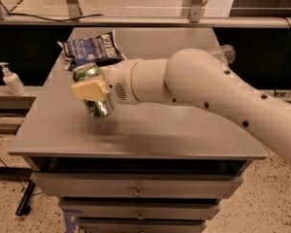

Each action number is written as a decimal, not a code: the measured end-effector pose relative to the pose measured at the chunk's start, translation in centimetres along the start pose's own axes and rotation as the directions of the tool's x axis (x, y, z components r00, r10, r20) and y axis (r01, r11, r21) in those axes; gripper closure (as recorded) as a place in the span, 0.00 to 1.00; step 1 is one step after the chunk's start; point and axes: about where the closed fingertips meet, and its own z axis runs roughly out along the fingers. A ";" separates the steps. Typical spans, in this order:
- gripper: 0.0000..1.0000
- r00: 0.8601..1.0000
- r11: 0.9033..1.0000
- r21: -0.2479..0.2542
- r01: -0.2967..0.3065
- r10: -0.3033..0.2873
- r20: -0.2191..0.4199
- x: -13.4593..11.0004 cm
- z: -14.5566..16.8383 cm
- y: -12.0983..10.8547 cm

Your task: Place green can upright

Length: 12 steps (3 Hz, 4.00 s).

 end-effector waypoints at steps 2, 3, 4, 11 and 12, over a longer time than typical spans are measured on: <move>1.00 0.969 0.974 0.035 0.224 -0.218 -0.115 0.1 -1.3 -1.6; 1.00 0.950 0.959 0.062 0.278 -0.265 -0.163 0.4 -1.3 -1.0; 1.00 0.945 0.955 0.090 0.281 -0.259 -0.199 -0.5 -0.8 -0.6; 0.00 0.951 0.962 0.060 0.267 -0.252 -0.181 -2.2 -5.0 -1.5; 0.00 0.929 0.939 -0.015 0.344 -0.343 -0.141 1.2 -9.7 -4.4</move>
Offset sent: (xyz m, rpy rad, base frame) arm -0.0218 -0.0098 0.0153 0.0239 -0.3845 0.1590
